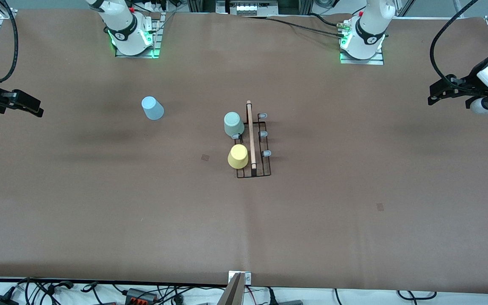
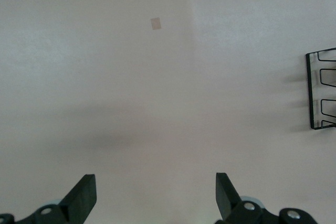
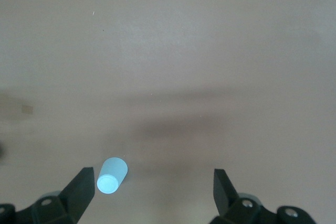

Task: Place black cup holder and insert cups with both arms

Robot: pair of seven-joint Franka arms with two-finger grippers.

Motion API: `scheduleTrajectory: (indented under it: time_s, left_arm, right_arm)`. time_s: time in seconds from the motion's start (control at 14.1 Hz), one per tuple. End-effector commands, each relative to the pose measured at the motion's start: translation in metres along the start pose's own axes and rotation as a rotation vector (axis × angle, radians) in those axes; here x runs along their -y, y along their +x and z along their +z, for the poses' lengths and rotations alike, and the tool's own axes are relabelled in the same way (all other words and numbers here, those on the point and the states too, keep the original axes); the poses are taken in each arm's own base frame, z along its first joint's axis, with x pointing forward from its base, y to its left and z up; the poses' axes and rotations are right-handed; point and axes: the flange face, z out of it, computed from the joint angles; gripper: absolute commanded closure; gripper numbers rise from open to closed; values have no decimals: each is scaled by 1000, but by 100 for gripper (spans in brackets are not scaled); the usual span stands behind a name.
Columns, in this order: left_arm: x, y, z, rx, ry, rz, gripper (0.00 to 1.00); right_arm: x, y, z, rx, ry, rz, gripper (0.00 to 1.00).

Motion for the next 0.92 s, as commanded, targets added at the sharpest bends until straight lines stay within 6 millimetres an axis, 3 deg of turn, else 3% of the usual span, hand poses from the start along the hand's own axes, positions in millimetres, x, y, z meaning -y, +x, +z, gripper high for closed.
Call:
scheduleTrajectory:
  time_s: [0.0, 0.85]
  left_arm:
    - [5, 2, -5, -4, 6, -8, 0]
    - [4, 19, 8, -28, 10, -10, 0]
  right_arm:
    - [1, -1, -3, -4, -8, -24, 0]
    - [3, 3, 2, -6, 10, -21, 0]
